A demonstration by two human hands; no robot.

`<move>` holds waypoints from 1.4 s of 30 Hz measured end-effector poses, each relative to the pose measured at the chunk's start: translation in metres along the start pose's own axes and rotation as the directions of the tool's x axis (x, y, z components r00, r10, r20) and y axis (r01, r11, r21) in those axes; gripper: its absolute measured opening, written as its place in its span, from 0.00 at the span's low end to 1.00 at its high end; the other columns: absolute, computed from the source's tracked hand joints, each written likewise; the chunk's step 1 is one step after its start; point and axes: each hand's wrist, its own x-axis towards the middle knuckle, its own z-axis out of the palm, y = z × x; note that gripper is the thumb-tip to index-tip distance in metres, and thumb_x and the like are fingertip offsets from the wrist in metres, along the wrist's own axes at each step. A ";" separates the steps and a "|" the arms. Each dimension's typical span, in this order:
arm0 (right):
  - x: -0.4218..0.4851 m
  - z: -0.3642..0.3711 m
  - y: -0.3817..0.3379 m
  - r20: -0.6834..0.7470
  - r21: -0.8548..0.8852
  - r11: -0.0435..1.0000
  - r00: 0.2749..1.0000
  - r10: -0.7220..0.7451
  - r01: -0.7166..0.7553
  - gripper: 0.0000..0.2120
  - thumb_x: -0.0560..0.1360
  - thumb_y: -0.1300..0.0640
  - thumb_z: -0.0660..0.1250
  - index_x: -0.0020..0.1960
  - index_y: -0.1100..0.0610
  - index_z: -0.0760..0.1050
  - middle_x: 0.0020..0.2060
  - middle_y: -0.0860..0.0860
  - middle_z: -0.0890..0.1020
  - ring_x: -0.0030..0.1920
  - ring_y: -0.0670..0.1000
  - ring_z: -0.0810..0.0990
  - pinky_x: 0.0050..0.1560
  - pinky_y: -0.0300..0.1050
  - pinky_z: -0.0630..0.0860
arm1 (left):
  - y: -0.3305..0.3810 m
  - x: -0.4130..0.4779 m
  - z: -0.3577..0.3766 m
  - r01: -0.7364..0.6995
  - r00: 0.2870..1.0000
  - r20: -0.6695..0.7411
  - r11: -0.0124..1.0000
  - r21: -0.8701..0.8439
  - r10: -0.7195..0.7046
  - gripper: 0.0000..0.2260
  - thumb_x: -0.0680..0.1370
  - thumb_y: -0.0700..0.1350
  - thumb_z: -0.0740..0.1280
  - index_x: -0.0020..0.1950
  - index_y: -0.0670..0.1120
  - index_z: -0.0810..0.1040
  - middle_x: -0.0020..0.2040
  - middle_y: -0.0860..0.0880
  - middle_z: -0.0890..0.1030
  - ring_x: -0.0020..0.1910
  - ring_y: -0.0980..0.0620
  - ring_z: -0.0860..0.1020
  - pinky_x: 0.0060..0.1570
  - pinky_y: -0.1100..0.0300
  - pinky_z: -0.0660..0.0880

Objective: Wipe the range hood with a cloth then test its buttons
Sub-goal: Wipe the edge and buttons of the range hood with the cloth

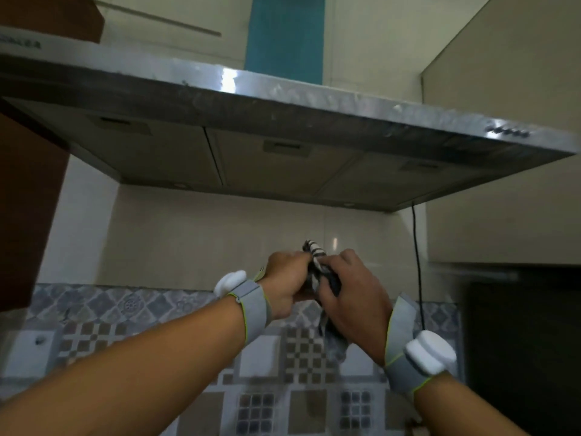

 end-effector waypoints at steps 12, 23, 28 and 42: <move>-0.006 -0.059 0.029 -0.182 0.478 0.844 0.912 0.367 -0.244 0.04 0.78 0.53 0.66 0.51 0.52 0.75 0.46 0.48 0.78 0.47 0.39 0.77 0.50 0.33 0.73 | 0.011 -0.010 0.065 -0.053 0.976 0.203 0.991 -0.122 0.077 0.08 0.80 0.37 0.62 0.55 0.46 0.77 0.49 0.42 0.84 0.40 0.46 0.83 0.42 0.47 0.82; -0.005 -0.138 0.033 0.048 0.537 0.774 0.929 0.368 -0.334 0.09 0.79 0.58 0.65 0.58 0.56 0.78 0.48 0.52 0.84 0.49 0.50 0.84 0.53 0.53 0.80 | 0.029 -0.035 0.111 -0.142 0.901 0.402 0.986 -0.083 0.163 0.08 0.80 0.39 0.65 0.58 0.46 0.78 0.45 0.47 0.85 0.37 0.52 0.83 0.41 0.46 0.82; -0.002 -0.155 0.042 -0.356 0.331 0.917 0.871 0.338 -0.221 0.05 0.76 0.53 0.69 0.47 0.52 0.82 0.38 0.45 0.84 0.39 0.43 0.82 0.43 0.52 0.80 | 0.044 -0.050 0.141 -0.181 0.875 0.436 0.977 -0.112 0.212 0.09 0.81 0.44 0.64 0.58 0.46 0.81 0.45 0.47 0.85 0.38 0.52 0.83 0.43 0.48 0.82; 0.014 -0.253 0.052 -0.600 0.068 0.981 0.778 0.185 -0.181 0.04 0.76 0.50 0.67 0.46 0.50 0.77 0.38 0.41 0.82 0.40 0.42 0.80 0.41 0.43 0.76 | 0.091 -0.110 0.227 -0.181 0.825 0.514 0.971 -0.155 0.236 0.13 0.81 0.39 0.59 0.54 0.44 0.83 0.40 0.50 0.84 0.29 0.61 0.80 0.26 0.66 0.74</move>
